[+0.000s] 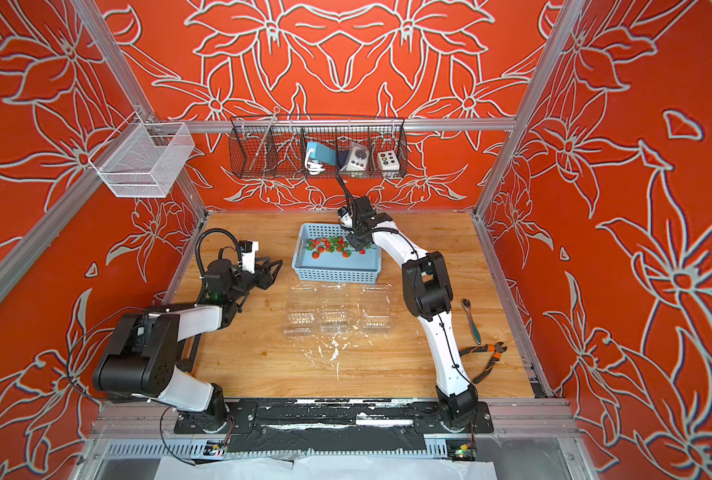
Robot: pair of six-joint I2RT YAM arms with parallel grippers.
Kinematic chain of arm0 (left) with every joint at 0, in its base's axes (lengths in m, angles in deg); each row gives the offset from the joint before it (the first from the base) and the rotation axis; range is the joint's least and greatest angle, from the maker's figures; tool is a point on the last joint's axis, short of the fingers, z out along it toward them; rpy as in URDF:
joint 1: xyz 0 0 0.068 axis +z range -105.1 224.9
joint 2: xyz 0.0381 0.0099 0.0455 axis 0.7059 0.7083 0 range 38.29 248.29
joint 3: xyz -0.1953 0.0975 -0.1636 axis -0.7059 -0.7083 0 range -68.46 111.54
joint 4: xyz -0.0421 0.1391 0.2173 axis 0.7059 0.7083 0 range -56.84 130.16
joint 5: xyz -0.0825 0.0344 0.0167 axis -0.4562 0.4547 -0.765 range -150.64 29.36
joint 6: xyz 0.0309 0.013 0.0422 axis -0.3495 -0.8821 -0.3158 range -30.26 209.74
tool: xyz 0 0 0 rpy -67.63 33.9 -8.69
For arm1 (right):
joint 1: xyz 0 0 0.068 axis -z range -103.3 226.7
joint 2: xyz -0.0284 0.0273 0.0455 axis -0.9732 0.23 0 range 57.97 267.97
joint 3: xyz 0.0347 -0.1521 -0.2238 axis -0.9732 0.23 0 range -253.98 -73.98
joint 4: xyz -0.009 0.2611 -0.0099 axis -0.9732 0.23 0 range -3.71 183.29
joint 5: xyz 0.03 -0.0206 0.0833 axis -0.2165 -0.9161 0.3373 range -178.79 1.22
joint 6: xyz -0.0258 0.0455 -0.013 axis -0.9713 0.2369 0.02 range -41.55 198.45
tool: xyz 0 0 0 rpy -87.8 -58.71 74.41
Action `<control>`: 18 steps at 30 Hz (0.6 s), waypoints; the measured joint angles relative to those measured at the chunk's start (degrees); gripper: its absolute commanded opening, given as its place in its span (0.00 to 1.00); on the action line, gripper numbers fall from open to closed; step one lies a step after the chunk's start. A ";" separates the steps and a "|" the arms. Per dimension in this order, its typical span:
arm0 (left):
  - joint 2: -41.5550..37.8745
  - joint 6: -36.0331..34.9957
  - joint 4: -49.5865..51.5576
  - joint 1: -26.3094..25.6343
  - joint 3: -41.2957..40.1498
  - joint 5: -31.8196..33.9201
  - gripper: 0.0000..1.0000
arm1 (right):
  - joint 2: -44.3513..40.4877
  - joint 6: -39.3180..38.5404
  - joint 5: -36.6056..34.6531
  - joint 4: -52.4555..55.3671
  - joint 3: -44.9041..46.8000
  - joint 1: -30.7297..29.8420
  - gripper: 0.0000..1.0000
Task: Pack strawberries into containers
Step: Pick up the strawberry from the basket.
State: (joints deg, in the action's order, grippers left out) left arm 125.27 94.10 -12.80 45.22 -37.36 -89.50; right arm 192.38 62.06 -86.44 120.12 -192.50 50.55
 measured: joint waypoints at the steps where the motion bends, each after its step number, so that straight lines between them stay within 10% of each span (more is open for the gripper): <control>1: 0.02 0.00 0.02 0.00 0.04 0.00 0.55 | 0.26 0.00 -0.04 0.09 -0.04 -0.09 0.33; 18: 0.22 0.00 0.07 0.00 0.11 -0.42 0.54 | 7.08 0.44 -1.53 0.94 -7.13 -0.35 0.27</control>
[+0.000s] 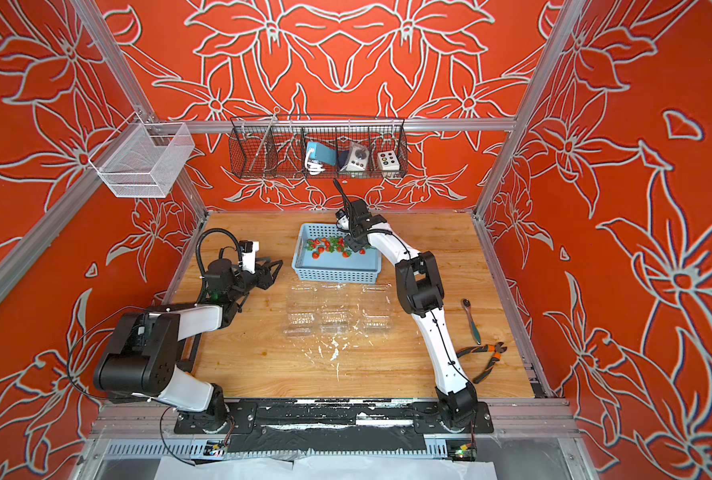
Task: Pack strawberries into containers
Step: Pick up the strawberry from the basket.
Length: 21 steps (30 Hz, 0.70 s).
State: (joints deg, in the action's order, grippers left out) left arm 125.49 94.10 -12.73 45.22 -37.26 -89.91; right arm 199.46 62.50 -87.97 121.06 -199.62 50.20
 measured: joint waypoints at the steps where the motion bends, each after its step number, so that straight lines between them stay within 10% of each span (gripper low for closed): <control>1: 0.00 0.00 0.00 0.00 0.00 0.00 0.54 | 0.35 0.00 -0.15 0.07 -0.31 0.00 0.27; 13: 0.11 0.00 0.00 0.00 0.13 -0.07 0.54 | 0.92 0.98 -0.83 1.22 -0.42 -0.15 0.00; 21: 0.11 0.00 0.00 0.00 0.20 -0.24 0.54 | 0.66 1.55 -0.72 1.38 -0.66 -0.15 0.00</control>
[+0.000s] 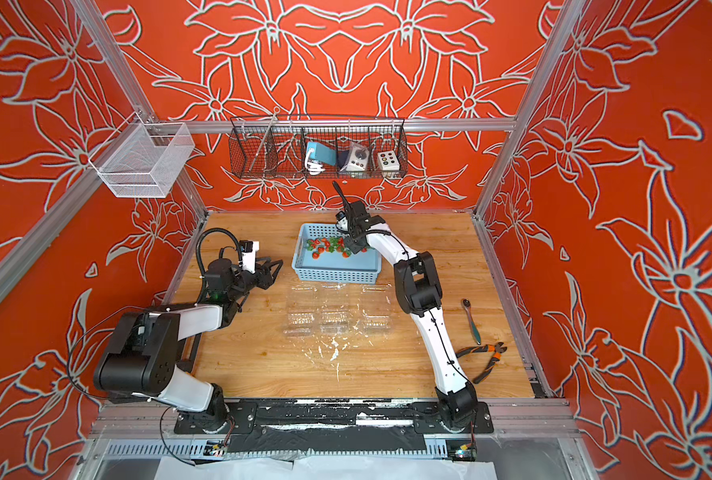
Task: Pack strawberries into containers
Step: Pick up the strawberry from the basket, then place the strawberry in the packing box.
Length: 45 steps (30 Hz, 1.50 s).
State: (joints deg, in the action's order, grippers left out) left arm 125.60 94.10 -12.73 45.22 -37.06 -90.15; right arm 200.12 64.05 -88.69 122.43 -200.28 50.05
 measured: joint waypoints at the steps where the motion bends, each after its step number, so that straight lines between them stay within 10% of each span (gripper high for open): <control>1: 0.00 0.00 0.00 0.00 0.00 0.00 0.54 | -0.50 0.11 0.11 -0.15 0.50 0.00 0.00; 17: 0.00 0.00 0.00 0.00 0.00 -0.15 0.54 | -26.53 2.51 4.96 -6.45 22.60 -0.42 0.00; 33: 0.09 0.17 0.00 0.00 0.00 0.11 0.54 | -63.10 13.86 9.49 -12.57 71.04 -3.39 0.00; 45: 0.09 0.20 0.00 0.00 0.00 0.46 0.54 | -69.02 19.91 12.00 -14.25 82.14 -4.50 0.00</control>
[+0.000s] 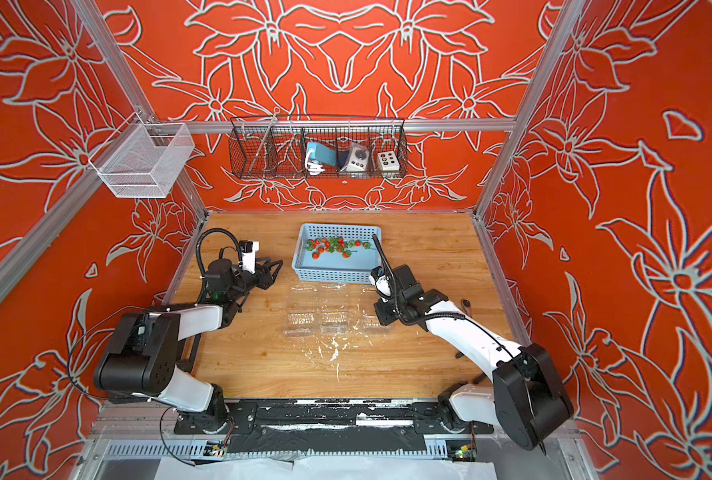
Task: Pack strawberries into containers
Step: Place the strawberry in the packing box, then pick up the strawberry from the basket.
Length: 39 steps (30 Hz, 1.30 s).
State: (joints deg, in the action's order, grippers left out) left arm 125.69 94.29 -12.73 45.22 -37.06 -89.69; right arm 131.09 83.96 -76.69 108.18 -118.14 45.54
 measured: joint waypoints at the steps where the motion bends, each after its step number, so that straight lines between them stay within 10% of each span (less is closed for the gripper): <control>1: 0.00 0.00 0.00 0.00 0.00 0.02 0.54 | 0.13 0.11 0.02 -0.15 0.00 -0.09 0.00; 22: 0.00 0.00 0.00 0.00 0.00 0.31 0.55 | 3.41 0.87 -2.21 -0.37 -3.13 -0.76 0.23; 39: 0.00 0.00 0.00 0.00 0.00 0.42 0.55 | 43.63 -11.54 -15.87 7.67 -58.31 -0.72 0.29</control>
State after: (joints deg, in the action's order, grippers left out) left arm 125.69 94.29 -12.73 45.22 -37.06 -89.28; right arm 174.72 72.42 -92.56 115.86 -176.45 44.82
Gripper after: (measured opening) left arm 0.545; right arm 0.278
